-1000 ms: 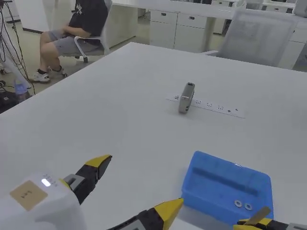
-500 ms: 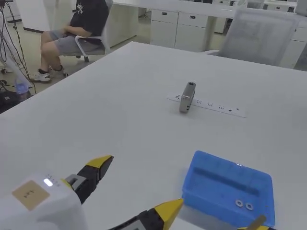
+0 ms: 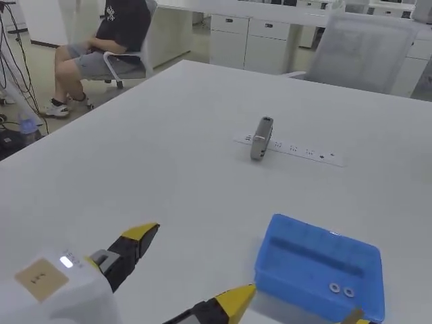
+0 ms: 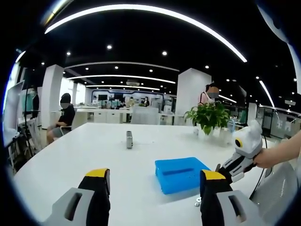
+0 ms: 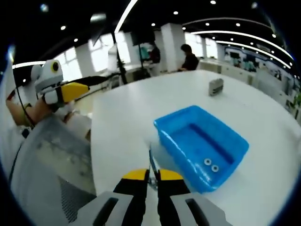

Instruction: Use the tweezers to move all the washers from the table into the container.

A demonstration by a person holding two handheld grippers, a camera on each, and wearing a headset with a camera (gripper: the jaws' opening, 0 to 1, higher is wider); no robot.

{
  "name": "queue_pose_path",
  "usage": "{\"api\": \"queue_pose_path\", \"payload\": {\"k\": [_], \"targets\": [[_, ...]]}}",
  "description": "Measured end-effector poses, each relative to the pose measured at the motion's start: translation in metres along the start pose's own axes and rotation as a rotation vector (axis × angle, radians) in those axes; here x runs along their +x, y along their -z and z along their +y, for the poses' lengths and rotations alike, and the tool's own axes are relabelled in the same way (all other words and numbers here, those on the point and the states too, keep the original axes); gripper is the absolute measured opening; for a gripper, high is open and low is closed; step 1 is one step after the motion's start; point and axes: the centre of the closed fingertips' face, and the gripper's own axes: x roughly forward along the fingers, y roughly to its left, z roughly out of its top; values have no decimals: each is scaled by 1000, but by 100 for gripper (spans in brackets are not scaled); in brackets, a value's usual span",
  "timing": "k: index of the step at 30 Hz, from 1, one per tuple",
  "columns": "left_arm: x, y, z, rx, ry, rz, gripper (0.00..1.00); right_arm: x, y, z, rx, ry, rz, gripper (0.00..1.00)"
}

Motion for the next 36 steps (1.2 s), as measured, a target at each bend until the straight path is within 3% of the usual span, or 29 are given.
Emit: {"api": "queue_pose_path", "payload": {"k": [4, 7, 16, 19, 22, 36], "targets": [[0, 0, 1, 1, -2, 2, 79, 4, 0, 8, -79, -9, -4, 3], [0, 0, 1, 1, -3, 2, 79, 4, 0, 10, -99, -7, -17, 3], [-1, -1, 1, 0, -3, -9, 79, -3, 5, 1, 8, 13, -97, 3], [-1, -1, 1, 1, -5, -5, 78, -4, 5, -3, 56, 24, -96, 3], [-1, -1, 1, 1, -4, -5, 78, -6, 4, -5, 56, 36, -87, 3], [-1, -2, 1, 3, -3, -9, 78, -34, -41, -23, 102, 77, -179, 3]]}}
